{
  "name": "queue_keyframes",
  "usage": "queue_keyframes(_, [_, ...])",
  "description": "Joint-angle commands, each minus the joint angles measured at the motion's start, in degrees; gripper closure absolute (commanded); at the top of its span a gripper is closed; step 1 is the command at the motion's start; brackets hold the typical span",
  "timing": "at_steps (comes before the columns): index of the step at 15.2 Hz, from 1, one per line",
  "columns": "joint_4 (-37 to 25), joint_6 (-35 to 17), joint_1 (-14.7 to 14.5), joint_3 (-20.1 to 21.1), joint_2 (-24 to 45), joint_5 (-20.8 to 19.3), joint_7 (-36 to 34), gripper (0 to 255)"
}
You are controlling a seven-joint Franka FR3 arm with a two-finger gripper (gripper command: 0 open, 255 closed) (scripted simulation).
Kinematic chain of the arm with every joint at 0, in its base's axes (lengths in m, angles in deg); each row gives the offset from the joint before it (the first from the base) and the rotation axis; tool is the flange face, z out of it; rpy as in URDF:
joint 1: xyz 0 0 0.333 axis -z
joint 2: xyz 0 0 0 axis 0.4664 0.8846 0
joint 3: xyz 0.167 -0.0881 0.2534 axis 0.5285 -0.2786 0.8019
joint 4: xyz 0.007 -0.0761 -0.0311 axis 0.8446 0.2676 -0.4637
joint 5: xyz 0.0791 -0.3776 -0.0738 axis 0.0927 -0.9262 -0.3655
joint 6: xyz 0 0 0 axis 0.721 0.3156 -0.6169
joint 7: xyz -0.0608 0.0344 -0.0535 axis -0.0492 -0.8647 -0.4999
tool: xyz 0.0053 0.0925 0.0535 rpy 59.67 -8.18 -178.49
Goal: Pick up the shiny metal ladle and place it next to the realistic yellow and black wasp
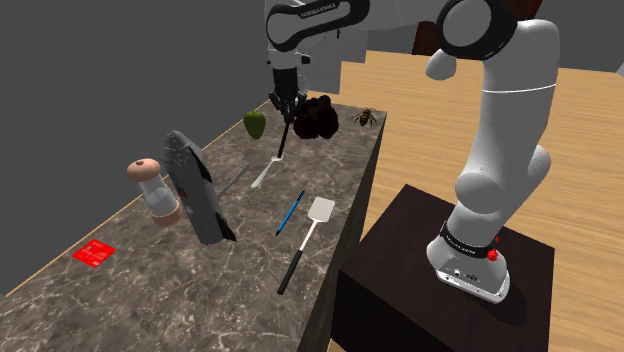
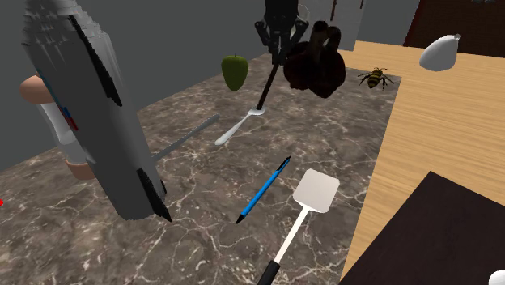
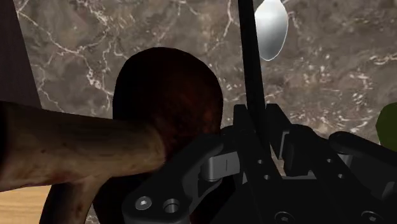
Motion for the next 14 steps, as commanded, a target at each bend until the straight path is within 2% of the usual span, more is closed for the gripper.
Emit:
queue_keyframes(1, [-3.40,1.32,0.85,-1.08,2.63,-1.14,1.63,255])
queue_keyframes(6, [-14.39,5.58,2.27,-3.10,9.80,-3.28,5.77,255])
queue_keyframes(9, [-23.22,9.07,2.02,-5.26,15.14,-4.08,8.51,255])
queue_keyframes(12, [-35.41,14.08,1.68,-6.78,22.32,-5.26,11.19,255])
queue_keyframes(14, [-49.03,19.89,0.58,-7.96,30.00,-6.29,13.27,255])
